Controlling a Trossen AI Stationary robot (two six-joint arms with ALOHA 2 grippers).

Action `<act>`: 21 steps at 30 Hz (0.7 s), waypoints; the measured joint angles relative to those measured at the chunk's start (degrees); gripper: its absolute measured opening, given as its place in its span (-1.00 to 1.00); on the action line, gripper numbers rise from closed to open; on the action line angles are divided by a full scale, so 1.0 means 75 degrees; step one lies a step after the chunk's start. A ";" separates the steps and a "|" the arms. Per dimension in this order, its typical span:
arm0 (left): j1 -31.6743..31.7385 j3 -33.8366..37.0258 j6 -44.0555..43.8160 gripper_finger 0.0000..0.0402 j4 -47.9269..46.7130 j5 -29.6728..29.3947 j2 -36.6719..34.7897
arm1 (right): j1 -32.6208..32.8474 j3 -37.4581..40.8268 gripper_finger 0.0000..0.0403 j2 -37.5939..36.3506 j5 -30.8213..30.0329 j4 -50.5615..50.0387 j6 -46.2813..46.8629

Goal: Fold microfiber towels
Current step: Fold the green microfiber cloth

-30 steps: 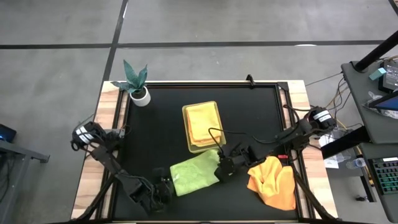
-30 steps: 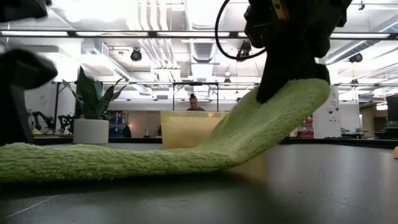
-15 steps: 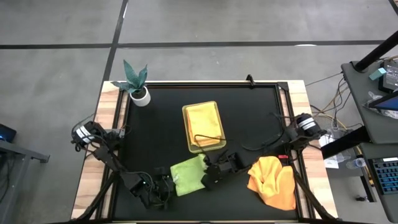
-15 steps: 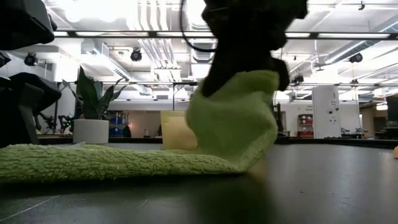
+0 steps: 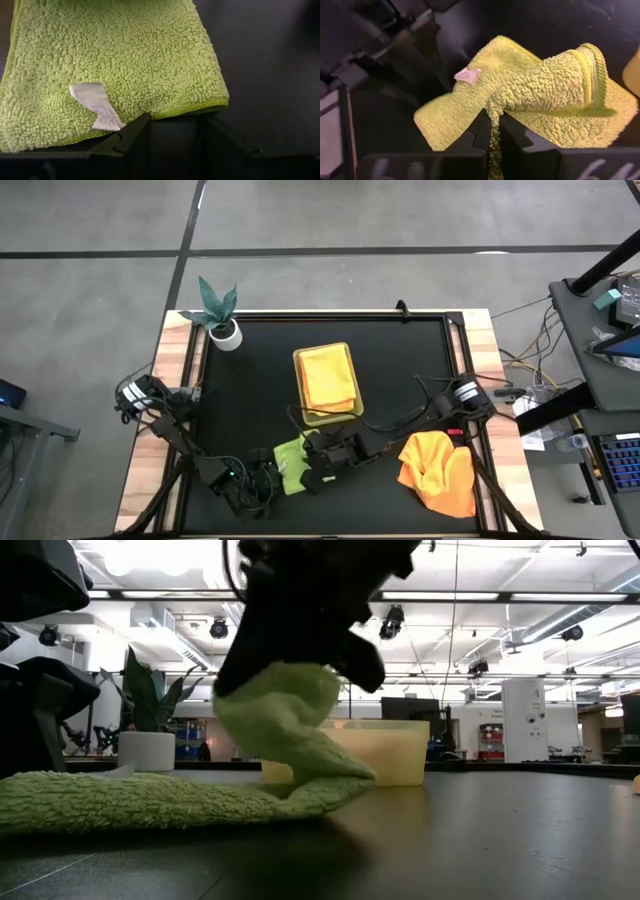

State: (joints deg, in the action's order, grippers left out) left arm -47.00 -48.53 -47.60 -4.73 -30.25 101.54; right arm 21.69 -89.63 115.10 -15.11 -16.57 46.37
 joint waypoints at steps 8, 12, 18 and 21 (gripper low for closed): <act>0.0009 0.0015 -0.0002 -0.18 0.0003 -0.0042 0.0000 | 0.0003 -0.0126 -0.94 0.0283 0.0017 0.0341 -0.0092; 0.0019 0.0017 0.0001 -0.18 0.0003 -0.0045 0.0003 | 0.0000 -0.0128 -0.94 0.0341 0.0039 0.0612 -0.0167; 0.0023 0.0020 0.0001 -0.18 0.0003 -0.0048 0.0003 | -0.0041 -0.0107 -0.94 0.0342 0.0009 0.0711 -0.0195; 0.0023 0.0020 -0.0002 -0.18 0.0003 -0.0051 0.0003 | -0.0050 -0.0099 -0.94 0.0345 0.0007 0.0746 -0.0339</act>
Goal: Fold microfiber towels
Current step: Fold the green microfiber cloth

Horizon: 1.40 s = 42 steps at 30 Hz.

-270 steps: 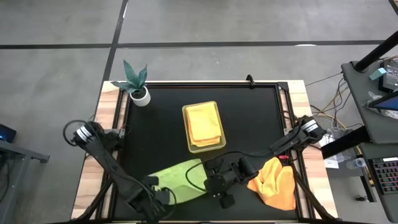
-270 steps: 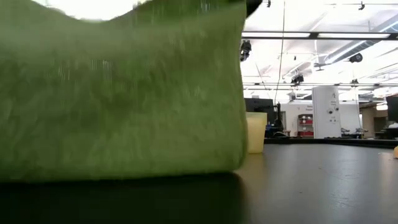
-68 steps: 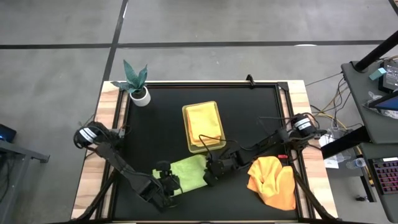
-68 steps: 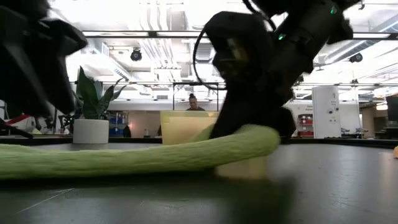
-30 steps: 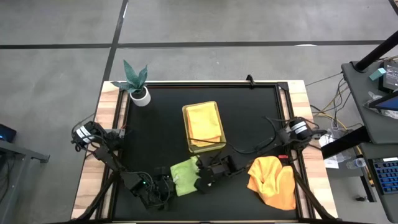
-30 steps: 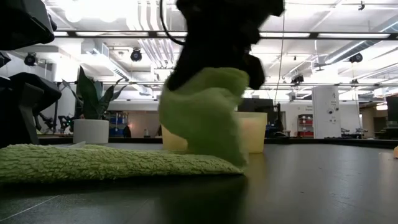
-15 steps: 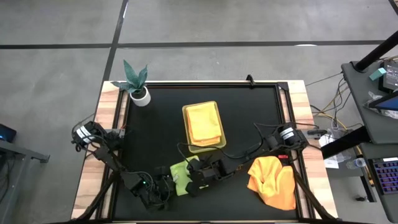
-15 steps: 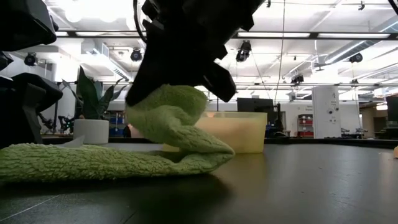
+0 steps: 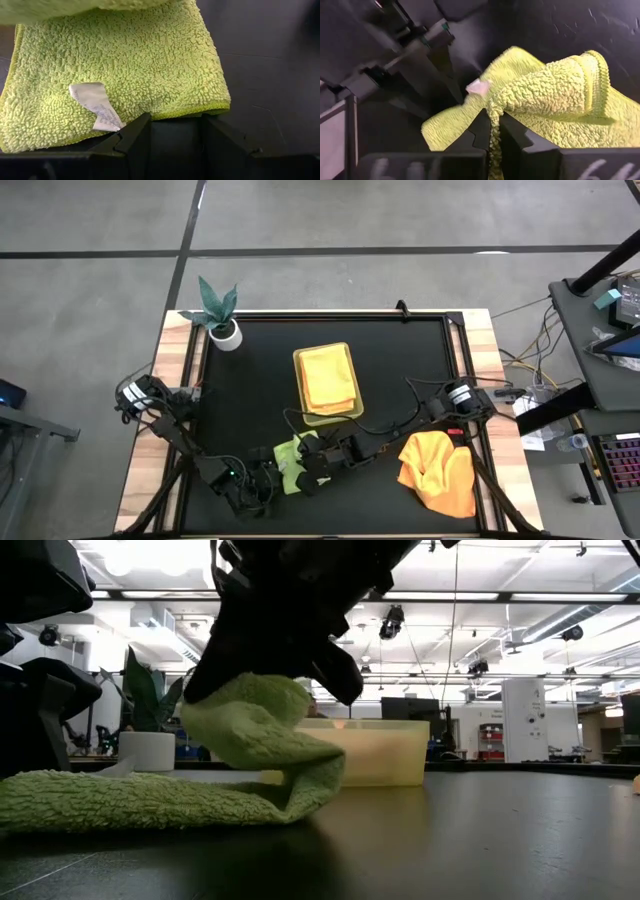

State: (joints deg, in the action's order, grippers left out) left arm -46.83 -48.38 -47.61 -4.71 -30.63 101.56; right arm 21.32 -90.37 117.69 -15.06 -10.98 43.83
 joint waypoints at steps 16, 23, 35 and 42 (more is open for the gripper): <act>0.0000 0.0000 0.0003 -0.18 0.0000 -0.0012 0.0003 | 0.0003 0.0017 -0.35 0.0000 -0.0001 0.0319 -0.0202; 0.0000 0.0000 0.0003 -0.18 0.0000 -0.0012 0.0003 | 0.0003 0.0017 -0.18 0.0000 0.0002 0.0588 -0.0536; 0.0000 0.0003 0.0000 -0.18 0.0029 -0.0015 0.0003 | -0.0087 0.0108 -0.27 -0.0003 0.0491 0.0455 -0.1020; 0.0000 0.0003 0.0000 -0.18 0.0035 -0.0015 0.0005 | -0.0177 0.0108 -0.36 -0.0009 0.0564 0.0611 -0.1450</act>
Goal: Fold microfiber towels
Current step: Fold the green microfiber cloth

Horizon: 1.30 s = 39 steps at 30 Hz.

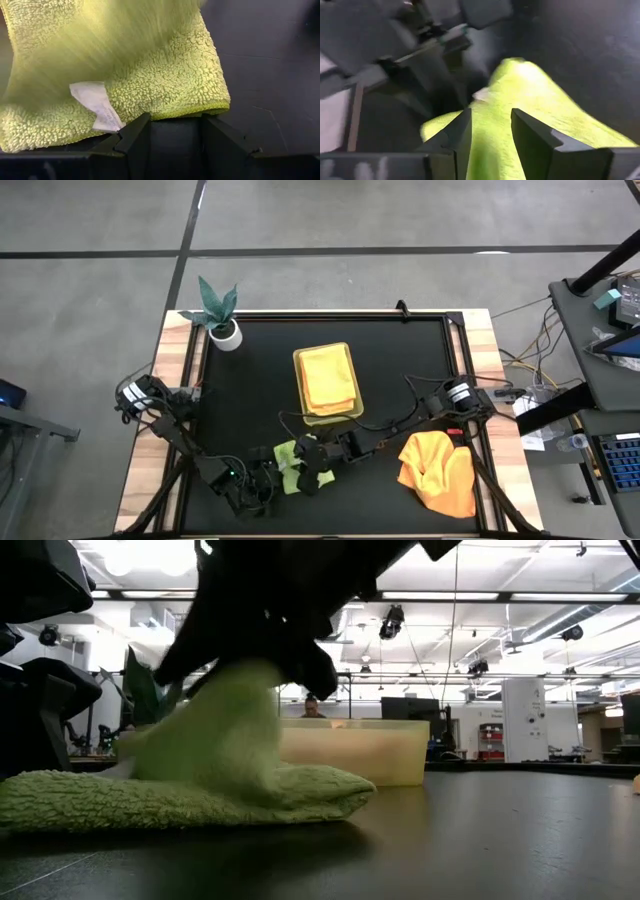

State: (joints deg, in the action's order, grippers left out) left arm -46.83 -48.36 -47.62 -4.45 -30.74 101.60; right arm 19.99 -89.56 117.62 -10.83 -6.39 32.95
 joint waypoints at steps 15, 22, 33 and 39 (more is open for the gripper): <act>0.0000 0.0000 -0.0003 -0.18 0.0007 0.0003 -0.0001 | 0.0312 -0.0110 -0.56 -0.0467 0.0028 -0.0685 -0.1145; 0.0000 0.0000 -0.0006 -0.18 0.0012 0.0006 0.0000 | 0.0457 -0.0049 -0.85 -0.0685 -0.0623 -0.2658 -0.0912; 0.0000 0.0000 -0.0007 -0.18 0.0015 0.0006 -0.0002 | 0.0551 0.0175 -0.96 -0.0079 -0.0287 -0.1419 -0.0822; 0.0000 -0.0011 -0.0006 -0.18 0.0008 0.0009 -0.0002 | 0.0550 0.0174 -0.96 0.0457 0.0505 0.0441 -0.1263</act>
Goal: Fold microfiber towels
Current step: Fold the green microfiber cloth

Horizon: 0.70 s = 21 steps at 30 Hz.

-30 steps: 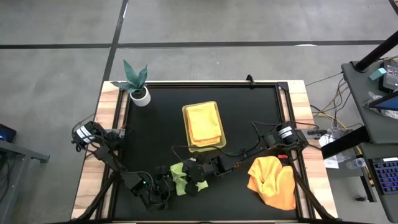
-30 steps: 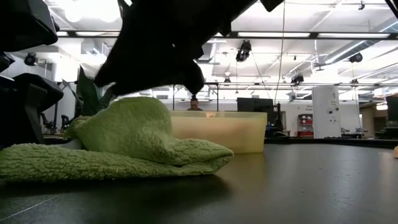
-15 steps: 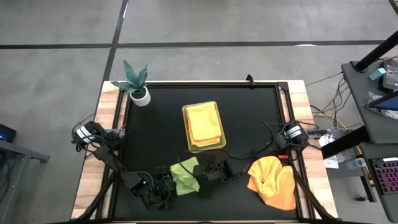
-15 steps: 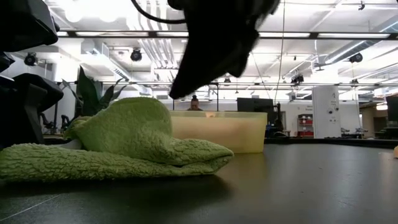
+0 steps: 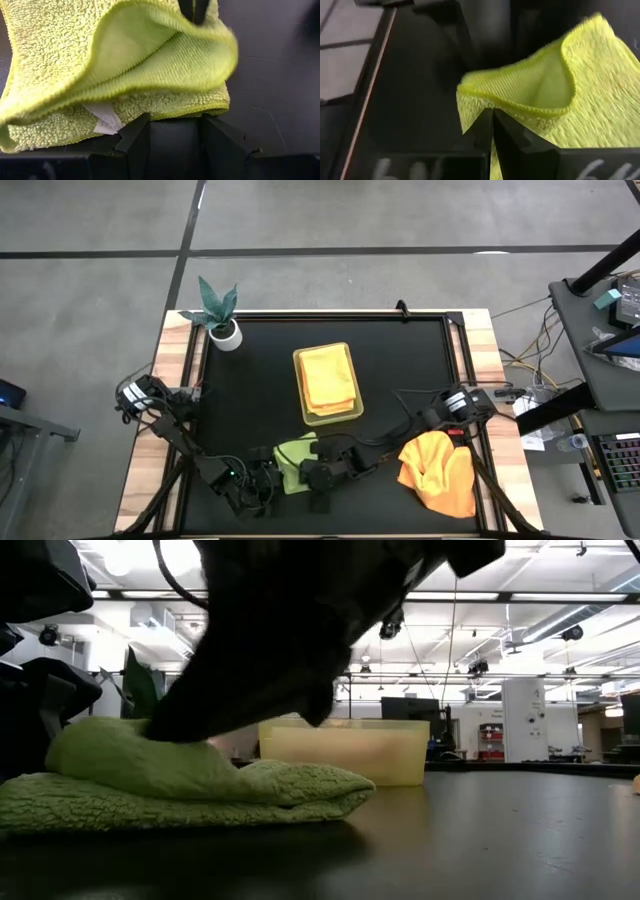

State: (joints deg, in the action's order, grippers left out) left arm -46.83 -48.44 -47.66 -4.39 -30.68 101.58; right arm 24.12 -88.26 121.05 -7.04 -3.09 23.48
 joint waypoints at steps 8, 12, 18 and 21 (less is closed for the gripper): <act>0.0000 -0.0075 0.0004 -0.18 -0.0210 0.0414 -0.0309 | 0.0001 -0.0263 -0.96 0.0100 -0.0050 0.0284 -0.0893; 0.0000 -0.0076 0.0000 -0.18 -0.0572 0.0541 -0.0682 | 0.0132 -0.0461 -0.96 0.0081 0.0157 0.0274 -0.1753; 0.0000 -0.0082 0.0210 -0.18 -0.1335 0.0359 -0.1334 | 0.0317 -0.0647 -0.96 -0.0033 0.0138 -0.0121 -0.2162; 0.0004 -0.0082 0.0606 -0.18 -0.1672 -0.0282 -0.1564 | 0.0377 -0.0655 -0.96 -0.0220 0.0106 -0.0609 -0.2346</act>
State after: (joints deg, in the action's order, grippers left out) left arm -46.80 -49.06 -43.12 -16.93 -32.79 89.85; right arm 26.94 -93.17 119.40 -6.25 -7.65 5.89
